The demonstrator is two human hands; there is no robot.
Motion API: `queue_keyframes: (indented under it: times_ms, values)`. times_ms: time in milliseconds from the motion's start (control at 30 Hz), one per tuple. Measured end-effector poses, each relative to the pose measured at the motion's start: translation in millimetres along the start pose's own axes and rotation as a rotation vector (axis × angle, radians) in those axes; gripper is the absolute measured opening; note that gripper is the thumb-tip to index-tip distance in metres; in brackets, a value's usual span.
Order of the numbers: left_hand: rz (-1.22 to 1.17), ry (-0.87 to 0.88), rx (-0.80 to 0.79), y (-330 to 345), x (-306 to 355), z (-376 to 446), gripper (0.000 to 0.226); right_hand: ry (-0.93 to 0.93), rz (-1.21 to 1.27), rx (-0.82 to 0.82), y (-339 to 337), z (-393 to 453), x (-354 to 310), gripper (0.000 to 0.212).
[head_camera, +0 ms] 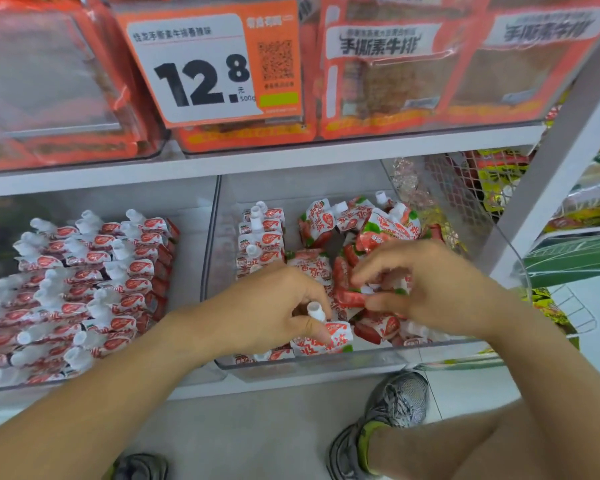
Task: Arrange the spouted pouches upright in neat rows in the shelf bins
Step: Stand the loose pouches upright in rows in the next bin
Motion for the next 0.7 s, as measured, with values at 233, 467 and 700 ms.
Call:
queue_keyframes:
  times_ms: [233,467,700]
  values:
    - [0.06,0.063,-0.166,27.6,7.7,2.9,0.03,0.168,-0.458,-0.031,3.4,-4.7,15.5,0.077]
    - [-0.053,0.066,-0.157,26.4,5.0,7.8,0.037,0.139,-0.667,-0.183,26.4,-2.7,14.6,0.075]
    - [-0.068,0.092,-0.145,26.3,4.2,7.1,0.034,-0.085,-0.304,-0.04,3.0,4.4,26.2,0.02]
Point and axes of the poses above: each hand's wrist, its own z-axis towards the middle knuckle, its own y-axis out of the palm, x = y × z, the point moved 10 cm from there along z, towards the middle knuckle, and after that the axes turned 3 degrees about -z, right-handed, at the moved point
